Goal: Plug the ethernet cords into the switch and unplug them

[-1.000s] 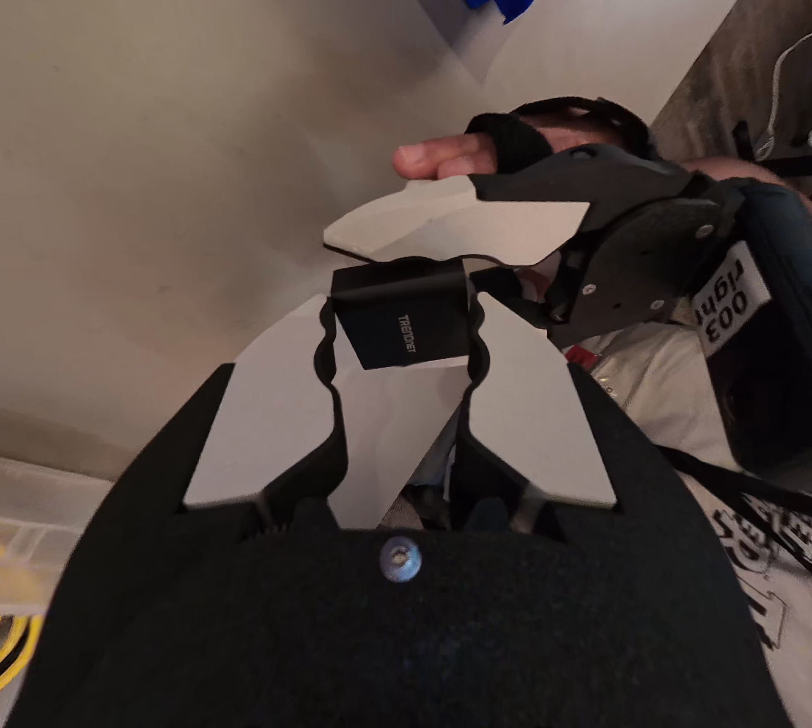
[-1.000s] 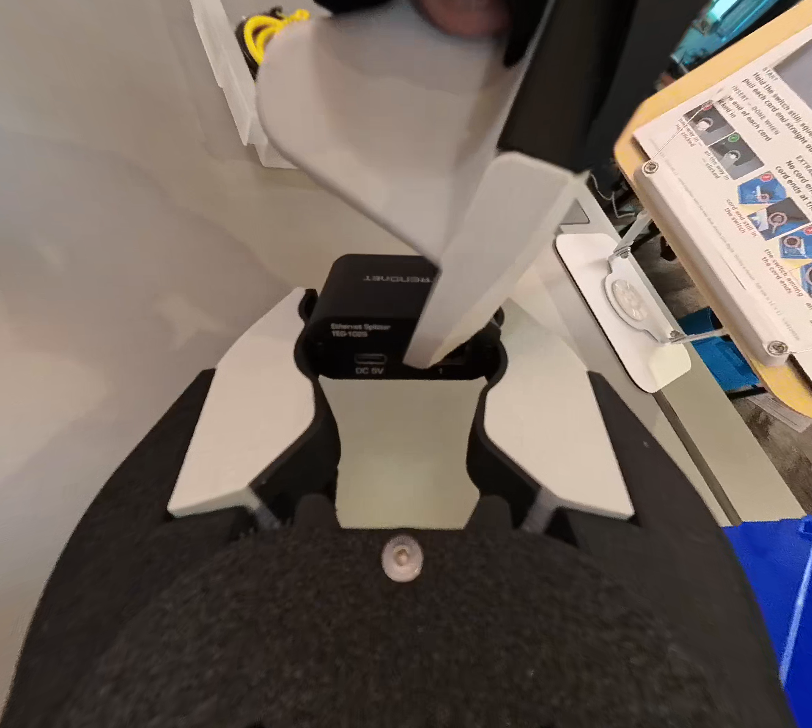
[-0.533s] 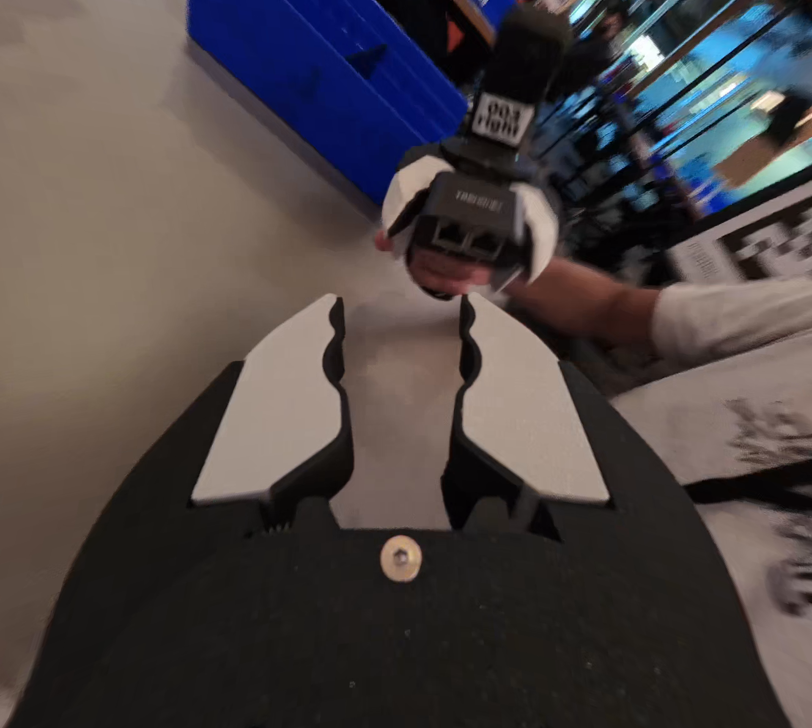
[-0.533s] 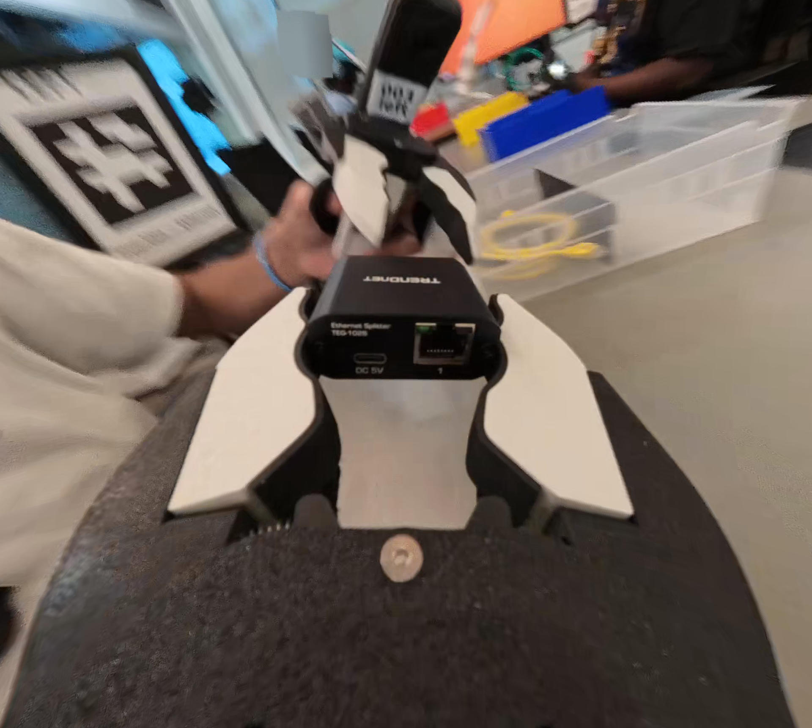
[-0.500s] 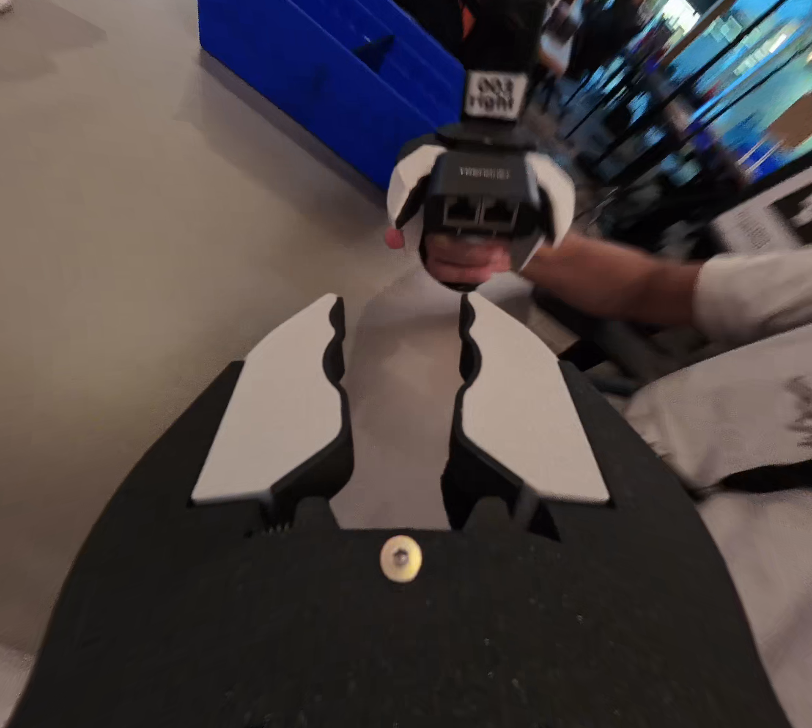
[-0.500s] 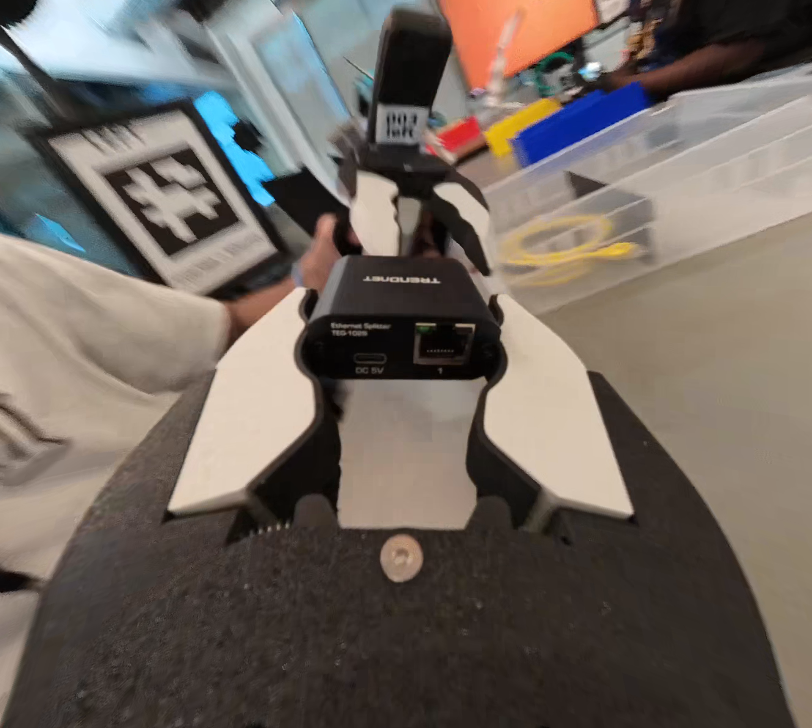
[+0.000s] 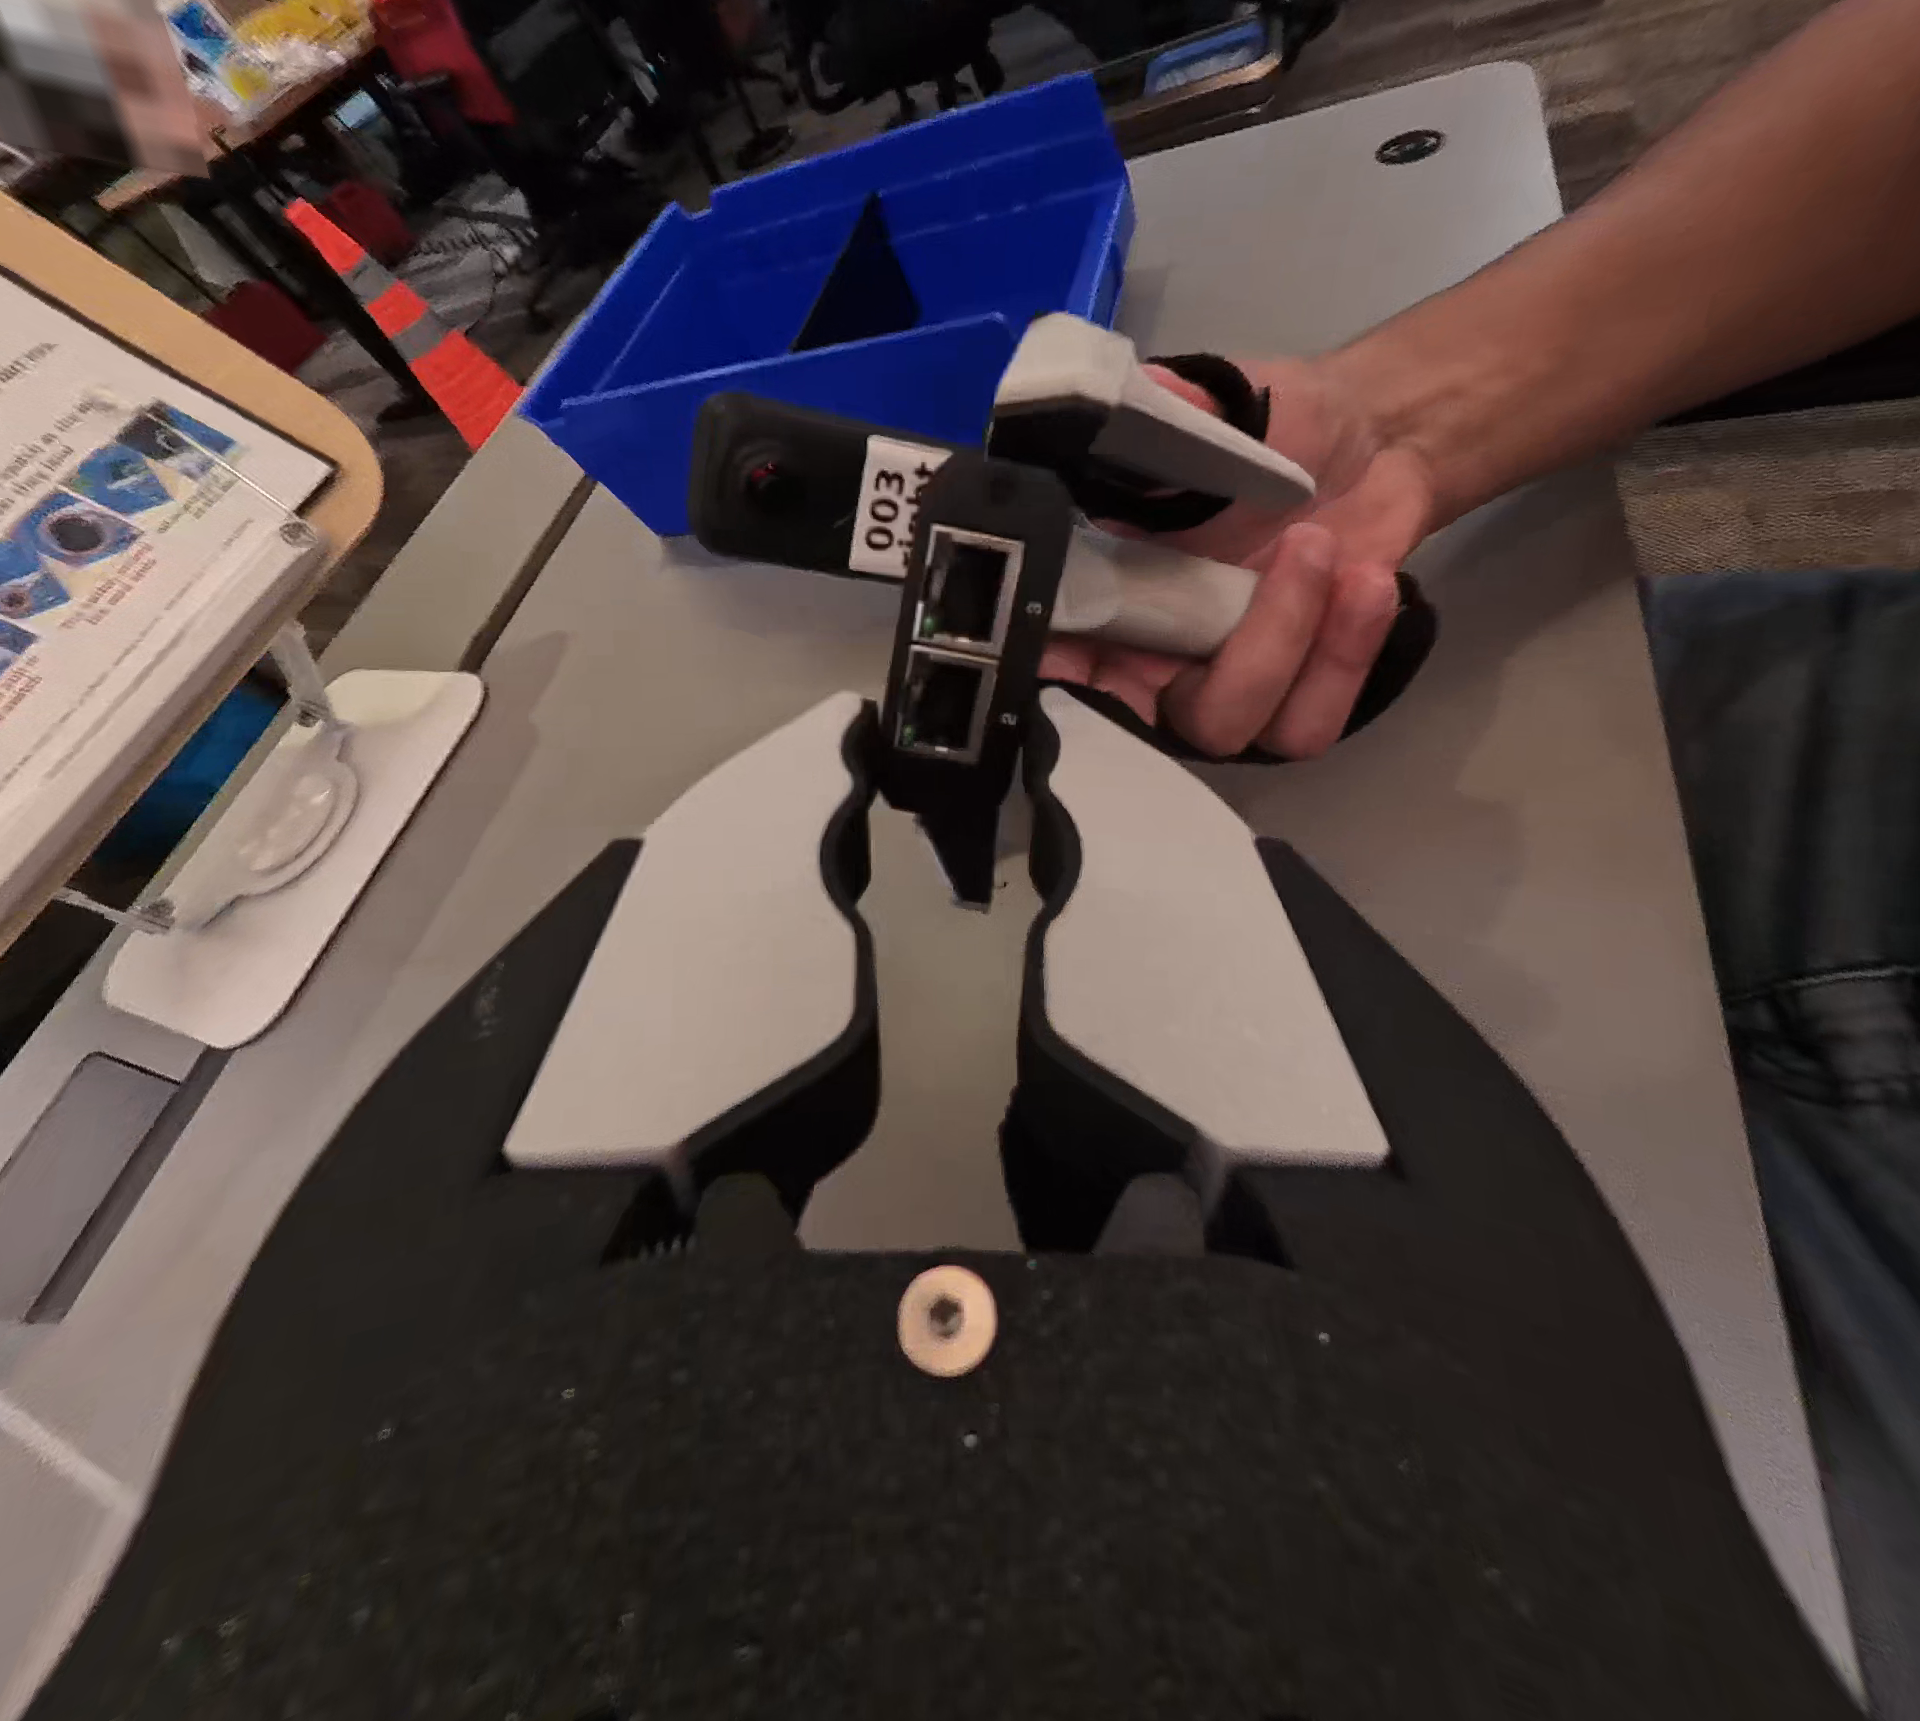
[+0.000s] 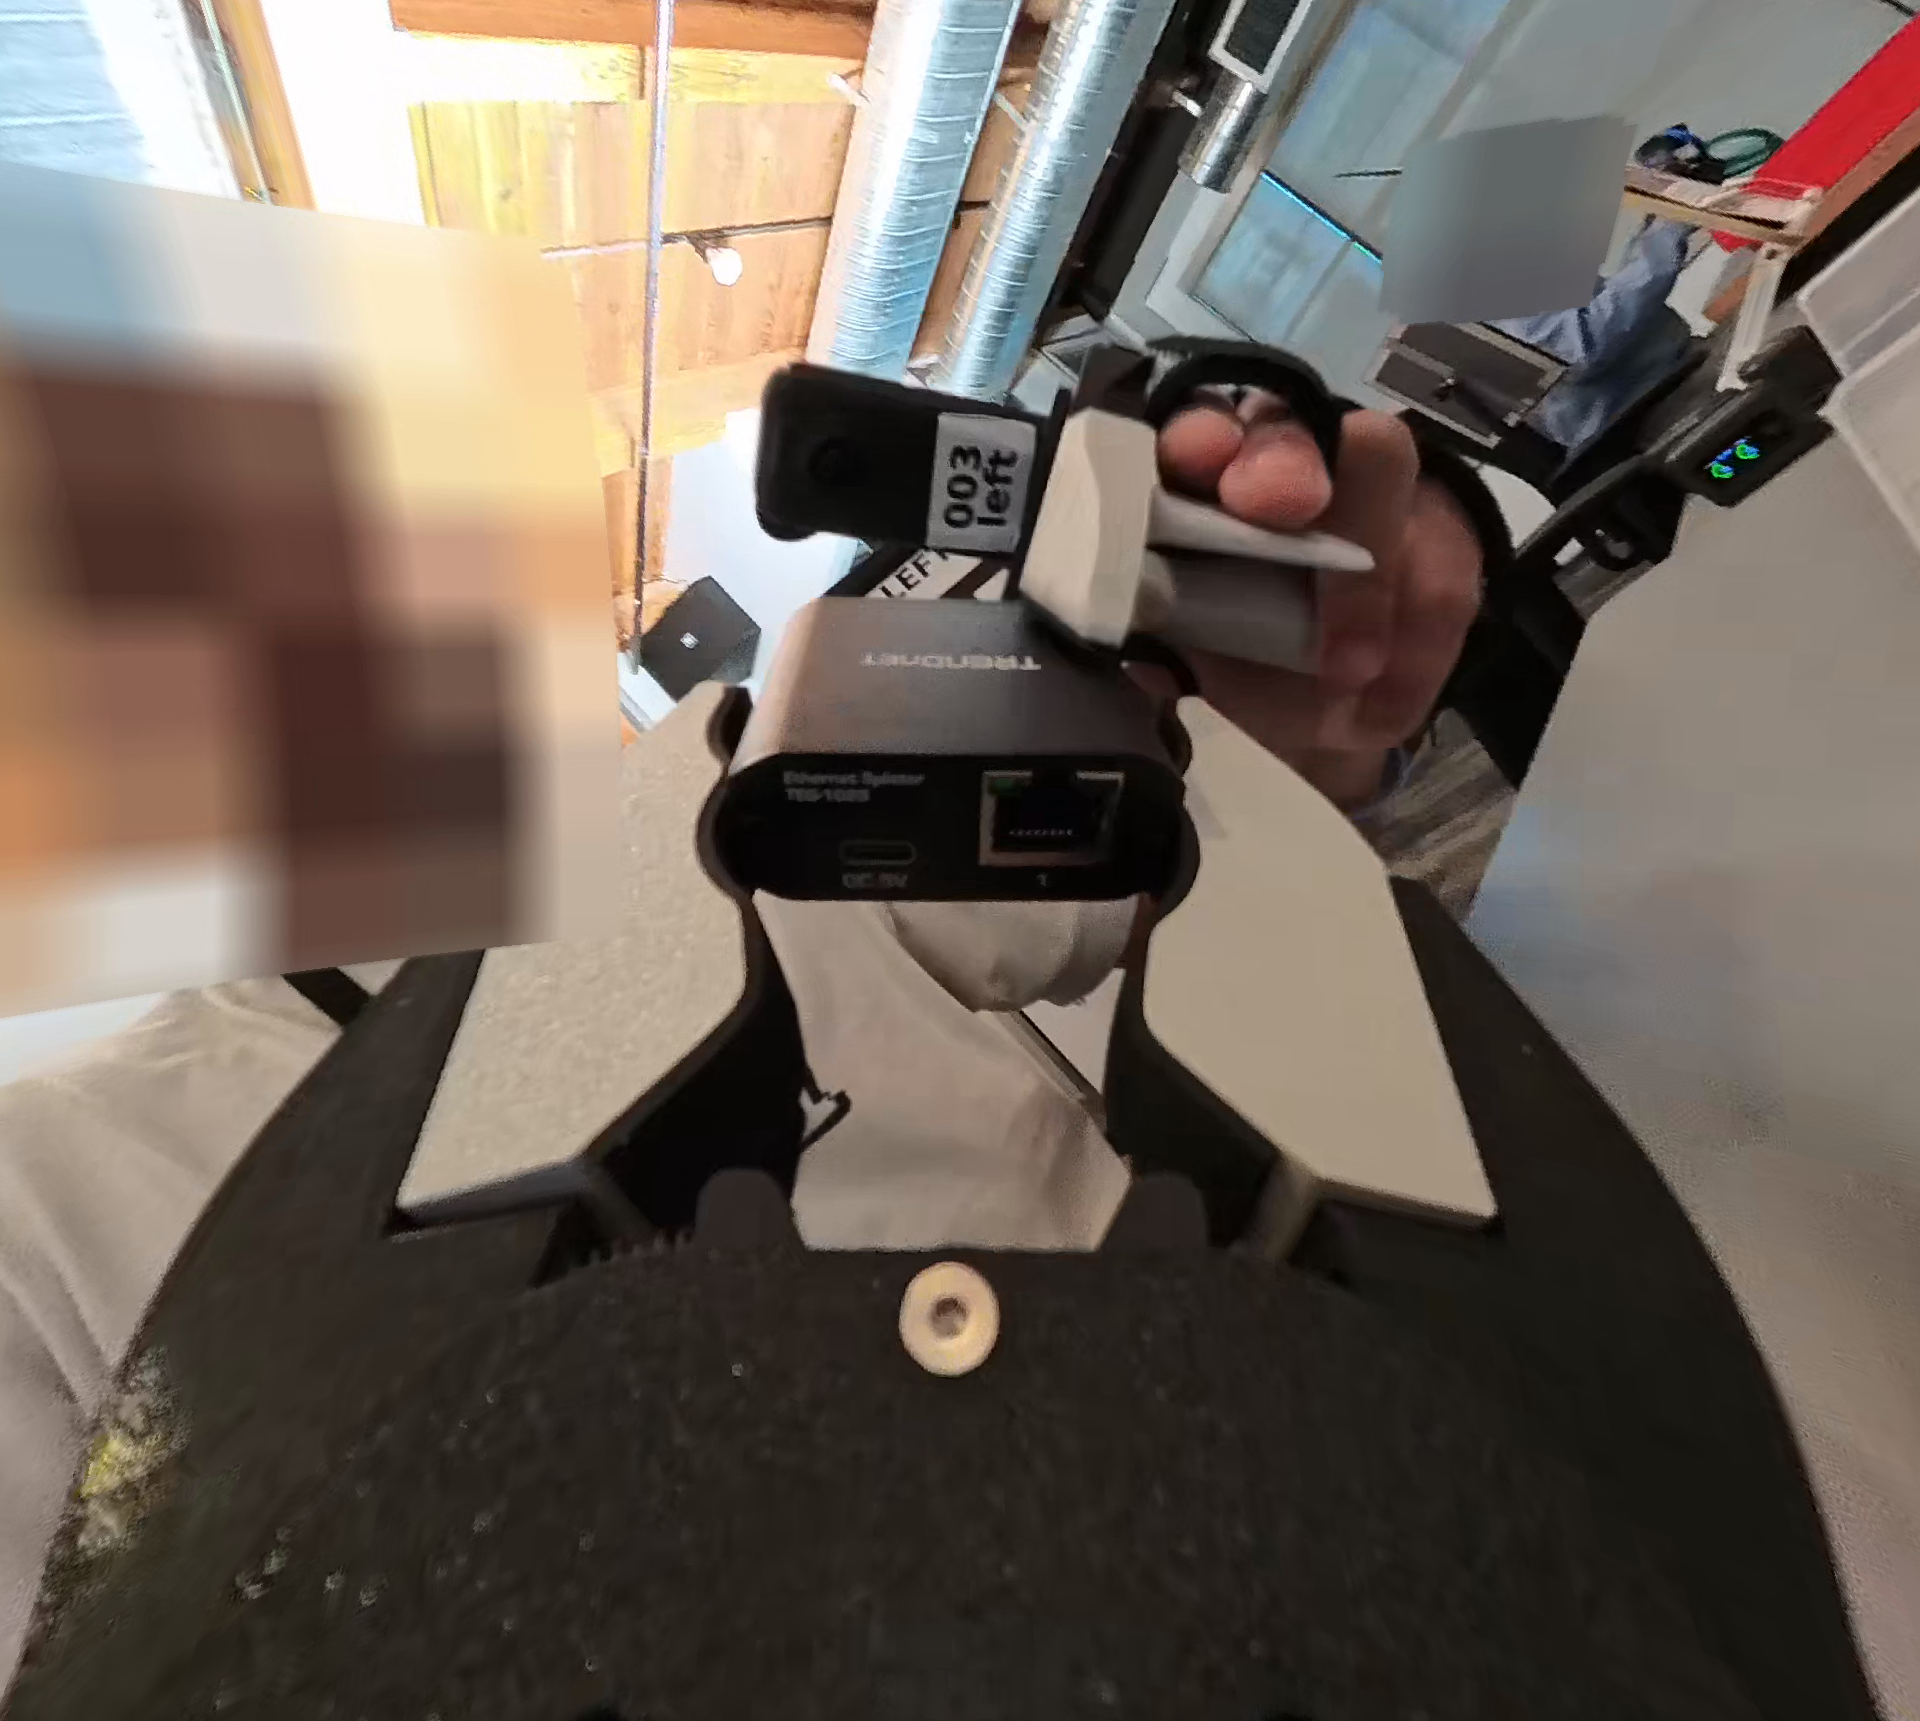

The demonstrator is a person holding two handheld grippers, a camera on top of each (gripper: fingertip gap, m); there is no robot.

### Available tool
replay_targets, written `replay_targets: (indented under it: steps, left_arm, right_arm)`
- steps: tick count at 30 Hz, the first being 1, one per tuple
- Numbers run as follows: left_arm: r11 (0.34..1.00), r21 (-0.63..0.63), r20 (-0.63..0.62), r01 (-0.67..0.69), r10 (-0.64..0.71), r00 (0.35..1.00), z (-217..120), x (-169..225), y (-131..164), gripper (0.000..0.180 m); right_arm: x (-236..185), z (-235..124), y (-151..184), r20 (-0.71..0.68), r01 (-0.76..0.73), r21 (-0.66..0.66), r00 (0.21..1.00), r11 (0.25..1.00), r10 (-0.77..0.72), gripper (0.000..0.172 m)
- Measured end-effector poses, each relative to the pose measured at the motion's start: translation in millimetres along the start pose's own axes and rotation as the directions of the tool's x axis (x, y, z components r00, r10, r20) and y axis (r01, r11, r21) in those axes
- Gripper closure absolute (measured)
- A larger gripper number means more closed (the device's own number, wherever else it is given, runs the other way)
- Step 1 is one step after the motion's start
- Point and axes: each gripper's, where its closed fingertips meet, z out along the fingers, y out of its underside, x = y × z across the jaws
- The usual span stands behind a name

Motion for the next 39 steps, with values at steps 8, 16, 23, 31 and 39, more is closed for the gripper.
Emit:
replay_targets:
  steps: [8,16,23,31,39]
  left_arm:
    - [0.990,-0.029,0.051,-0.137,0.139,0.989,7.7,0.3,1.9,0.157]
    - [0.978,-0.124,0.042,-0.167,0.173,0.984,16.3,-5.3,23.7,0.157]
    - [0.972,-0.157,-0.008,-0.176,0.177,0.984,37.0,1.8,28.9,0.157]
    - [0.961,-0.176,-0.034,-0.214,0.211,0.977,53.1,13.4,33.1,0.157]
    - [0.977,-0.172,-0.039,-0.125,0.121,0.992,52.0,12.9,36.0,0.155]
  right_arm:
    - [9.8,-25.5,-1.4,-0.217,0.183,-0.123,0.954,0.975,-0.206,0.095]
    - [36.1,-86.3,-8.2,-0.286,0.454,-0.814,0.230,0.363,-0.930,0.114]
    - [51.5,-90.3,-4.9,-0.035,0.391,-0.920,-0.086,-0.002,-0.996,0.134]
    - [61.0,-97.7,1.6,0.063,0.298,-0.950,-0.113,-0.095,-0.992,0.145]
    - [62.7,-99.7,-0.4,0.055,0.254,-0.964,-0.095,-0.078,-0.994,0.146]
